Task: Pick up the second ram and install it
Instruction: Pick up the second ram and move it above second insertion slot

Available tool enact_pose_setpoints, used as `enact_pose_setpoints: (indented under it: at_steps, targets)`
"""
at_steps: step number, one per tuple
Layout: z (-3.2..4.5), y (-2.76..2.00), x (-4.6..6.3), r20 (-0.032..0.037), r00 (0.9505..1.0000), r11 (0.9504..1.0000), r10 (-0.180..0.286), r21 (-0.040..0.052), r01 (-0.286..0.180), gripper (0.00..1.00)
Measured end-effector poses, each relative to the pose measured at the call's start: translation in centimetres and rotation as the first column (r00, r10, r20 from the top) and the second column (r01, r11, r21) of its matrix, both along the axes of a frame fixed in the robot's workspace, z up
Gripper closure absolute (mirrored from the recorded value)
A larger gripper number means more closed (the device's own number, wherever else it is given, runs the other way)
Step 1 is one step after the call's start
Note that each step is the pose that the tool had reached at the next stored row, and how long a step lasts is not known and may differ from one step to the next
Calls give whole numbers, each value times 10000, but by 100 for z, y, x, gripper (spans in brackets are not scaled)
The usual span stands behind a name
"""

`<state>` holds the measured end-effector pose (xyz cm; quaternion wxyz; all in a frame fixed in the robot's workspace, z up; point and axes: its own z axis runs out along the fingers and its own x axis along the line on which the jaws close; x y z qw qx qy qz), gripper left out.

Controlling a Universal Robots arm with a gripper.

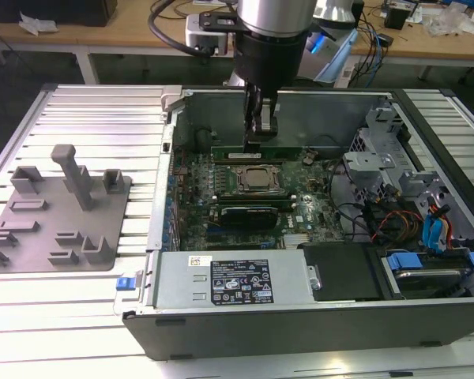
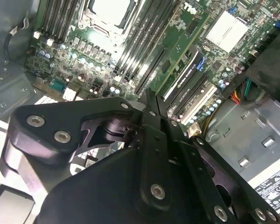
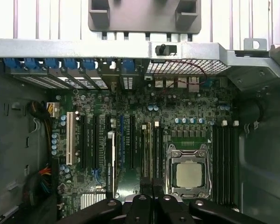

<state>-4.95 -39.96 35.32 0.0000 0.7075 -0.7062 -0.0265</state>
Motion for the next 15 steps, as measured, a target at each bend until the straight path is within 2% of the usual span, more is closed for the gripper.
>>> enact_pose_setpoints:
  at_steps: [2,7,10,15]
  targets:
    - [-14,10,3,1,10000,10000,1,9,-1,91]
    - [-132,13,83,0,10000,10000,-9,11,9,91]
    - [-151,16,88,1,10000,10000,-11,14,11,91]
    - [-247,17,89,1,10000,10000,-11,21,11,91]
